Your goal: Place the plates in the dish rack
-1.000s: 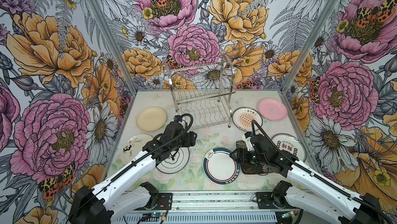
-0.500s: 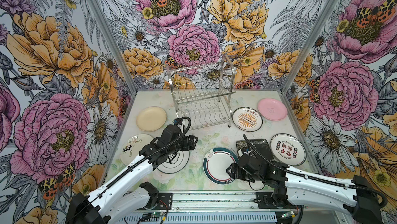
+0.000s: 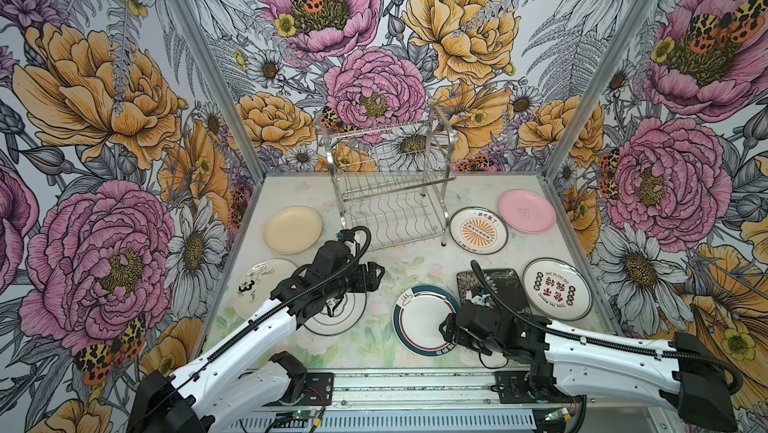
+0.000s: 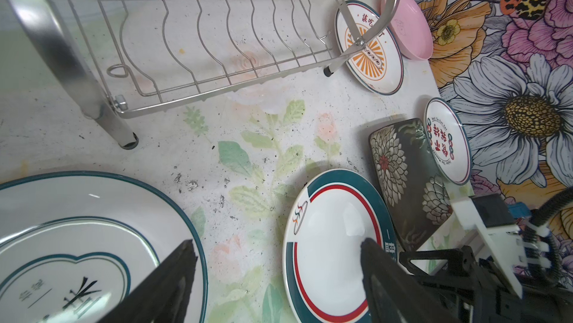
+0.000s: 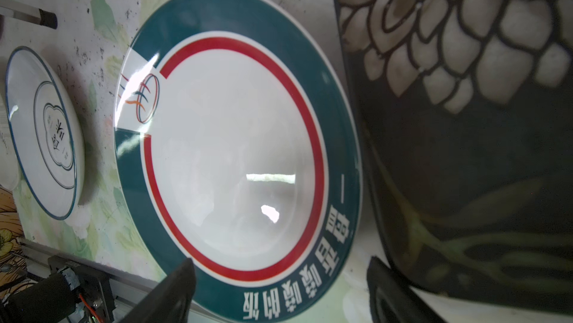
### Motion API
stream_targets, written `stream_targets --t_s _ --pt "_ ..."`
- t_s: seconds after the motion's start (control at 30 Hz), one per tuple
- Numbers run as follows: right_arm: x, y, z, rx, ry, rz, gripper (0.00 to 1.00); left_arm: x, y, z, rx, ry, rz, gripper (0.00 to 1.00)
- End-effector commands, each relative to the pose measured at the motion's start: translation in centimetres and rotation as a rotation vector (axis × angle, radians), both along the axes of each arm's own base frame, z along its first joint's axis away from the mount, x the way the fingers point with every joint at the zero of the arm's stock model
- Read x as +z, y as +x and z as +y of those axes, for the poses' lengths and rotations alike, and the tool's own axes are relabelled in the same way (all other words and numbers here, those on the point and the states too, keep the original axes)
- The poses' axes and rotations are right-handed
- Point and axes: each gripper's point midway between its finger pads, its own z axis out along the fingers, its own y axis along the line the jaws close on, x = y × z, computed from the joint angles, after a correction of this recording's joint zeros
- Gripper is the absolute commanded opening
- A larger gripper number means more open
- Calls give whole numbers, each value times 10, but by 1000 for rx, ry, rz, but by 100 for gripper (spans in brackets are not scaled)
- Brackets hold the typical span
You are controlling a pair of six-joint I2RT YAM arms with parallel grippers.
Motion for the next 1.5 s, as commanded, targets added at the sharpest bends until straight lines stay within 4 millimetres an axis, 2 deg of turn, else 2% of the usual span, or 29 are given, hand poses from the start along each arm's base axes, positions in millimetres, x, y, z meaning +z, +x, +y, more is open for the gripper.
stream_targets --t_s 0.0,0.27,0.57,0.7,0.83,0.93,0.97,1.33,1.47 --pt "0 8 5 -2 15 -37 88 -5 -4 -2 -28 7 6 84" --pt "-2 19 15 40 17 -40 88 -7 -5 -1 -17 4 13 84" --pt "2 41 46 170 32 -48 89 -7 -5 0 -12 2 16 84" --pt "-8 41 42 182 69 14 89 -7 -5 1 -9 0 15 84" --pt "-16 38 23 141 122 41 83 -5 -6 1 -9 -6 8 84" --pt "-18 35 18 146 168 45 76 -6 -7 2 -9 -8 10 84" --pt "-18 39 15 130 178 46 74 -6 -7 2 -9 -8 11 84" --pt "-31 47 17 151 209 50 60 -6 -5 3 -10 -9 10 84" --pt "-38 48 18 150 214 63 46 -6 -4 4 -9 -10 12 84"
